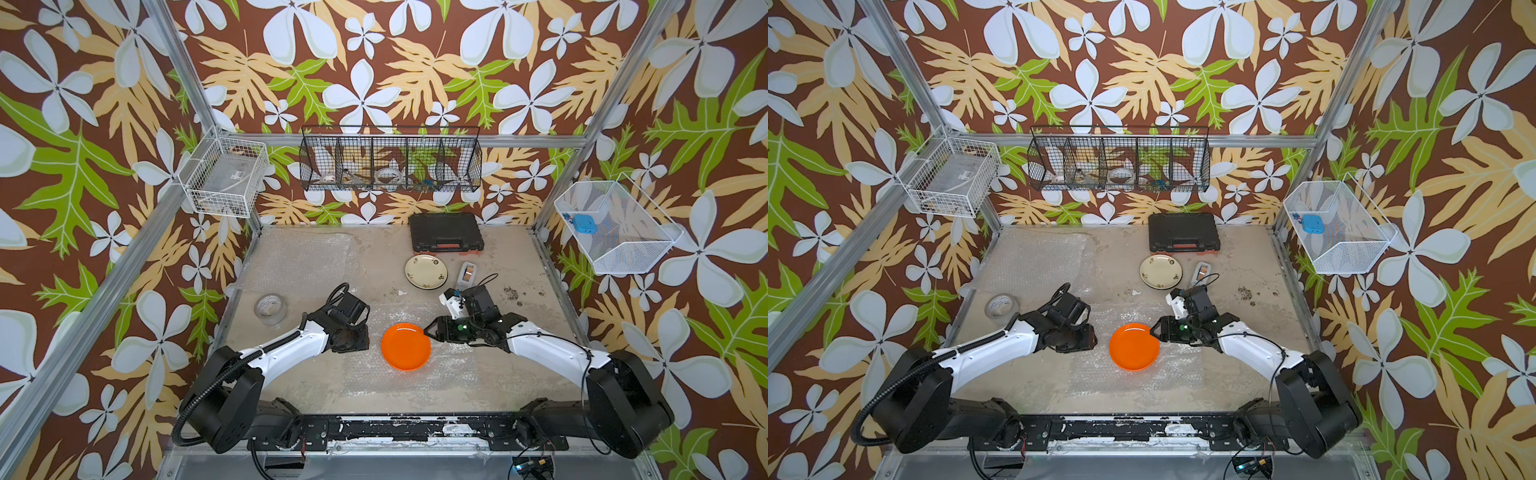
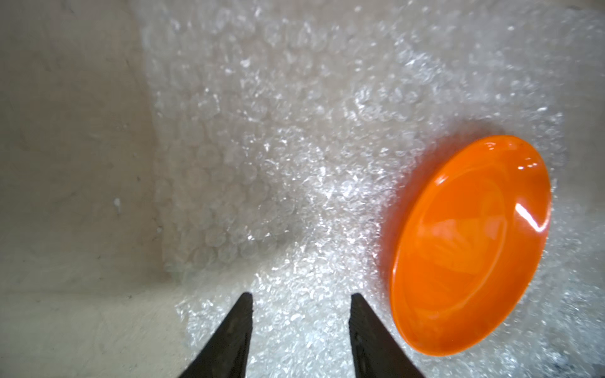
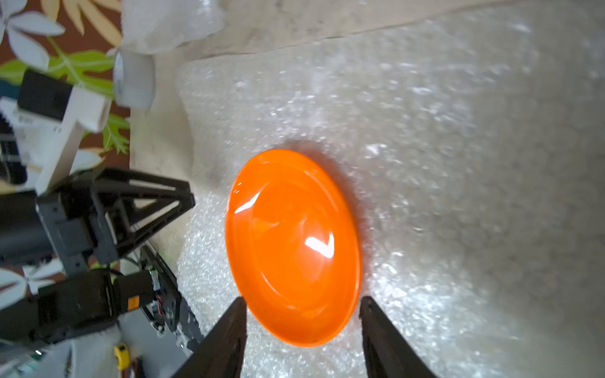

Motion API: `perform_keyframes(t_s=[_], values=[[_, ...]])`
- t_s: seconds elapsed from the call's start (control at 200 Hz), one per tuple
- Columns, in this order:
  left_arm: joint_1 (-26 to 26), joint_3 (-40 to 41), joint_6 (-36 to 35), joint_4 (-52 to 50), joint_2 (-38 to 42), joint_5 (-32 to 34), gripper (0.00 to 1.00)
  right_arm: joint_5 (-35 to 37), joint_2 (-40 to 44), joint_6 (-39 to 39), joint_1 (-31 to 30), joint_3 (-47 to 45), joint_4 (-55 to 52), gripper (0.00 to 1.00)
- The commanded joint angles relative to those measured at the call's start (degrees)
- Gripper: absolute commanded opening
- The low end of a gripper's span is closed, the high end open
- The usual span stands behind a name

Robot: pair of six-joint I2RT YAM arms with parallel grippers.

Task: Wrap dinner plates in bubble wrap
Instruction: Place the plate on the bubble wrap, then wrap the plate in the bubble wrap.

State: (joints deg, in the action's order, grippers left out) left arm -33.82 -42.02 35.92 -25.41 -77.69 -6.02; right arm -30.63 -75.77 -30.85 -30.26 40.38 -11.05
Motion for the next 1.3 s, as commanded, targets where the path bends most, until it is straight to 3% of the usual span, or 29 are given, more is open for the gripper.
perform_keyframes(t_s=[0.0, 0.11, 0.165, 0.28, 0.535, 0.646, 0.746, 0.871, 0.991, 1.186, 1.291], values=[[-0.2, 0.0, -0.8, 0.9, 1.3, -3.8, 0.5, 5.9, 0.8, 16.2, -6.8, 4.1, -7.7, 0.56], [-0.2, 1.2, 1.1, 1.0, 2.2, -5.6, 0.5, 15.6, 0.6, 30.5, -16.5, 6.6, -11.8, 0.56], [-0.2, 2.3, 2.1, 1.5, 3.0, -5.8, 0.5, 17.0, 2.1, 38.5, -21.4, 5.5, -11.1, 0.56], [-0.2, 4.6, 4.2, 2.4, 3.9, -5.4, 0.5, 28.9, 3.8, 52.7, -33.7, 1.6, -11.2, 0.62], [-0.2, 8.0, 6.5, 4.5, 4.4, -5.5, 0.5, 41.4, 2.9, 57.8, -36.4, -8.1, -4.0, 0.73], [-0.2, 8.5, 7.2, 5.0, 4.0, -4.9, 0.51, 42.9, 0.5, 58.2, -37.0, -8.7, -0.9, 0.73], [-0.2, 8.2, 7.8, 5.3, 3.3, -4.1, 0.52, 44.7, 0.7, 58.7, -38.1, -8.4, -0.4, 0.65], [-0.2, 7.1, 7.5, 4.0, 2.3, -1.1, 0.53, 42.3, 5.3, 59.0, -38.3, -8.3, -1.5, 0.44], [-0.1, 5.6, 6.5, 1.5, 1.7, 3.0, 0.53, 39.7, 8.2, 60.0, -38.2, -8.0, -3.8, 0.31], [-0.1, 3.0, 5.6, -0.1, 1.2, 4.5, 0.53, 36.5, 5.4, 60.2, -37.1, -6.1, -4.6, 0.0], [-0.1, 0.5, 5.0, -2.4, 3.0, 6.2, 0.52, 32.6, 3.6, 57.3, -33.7, -3.8, -4.4, 0.0]])
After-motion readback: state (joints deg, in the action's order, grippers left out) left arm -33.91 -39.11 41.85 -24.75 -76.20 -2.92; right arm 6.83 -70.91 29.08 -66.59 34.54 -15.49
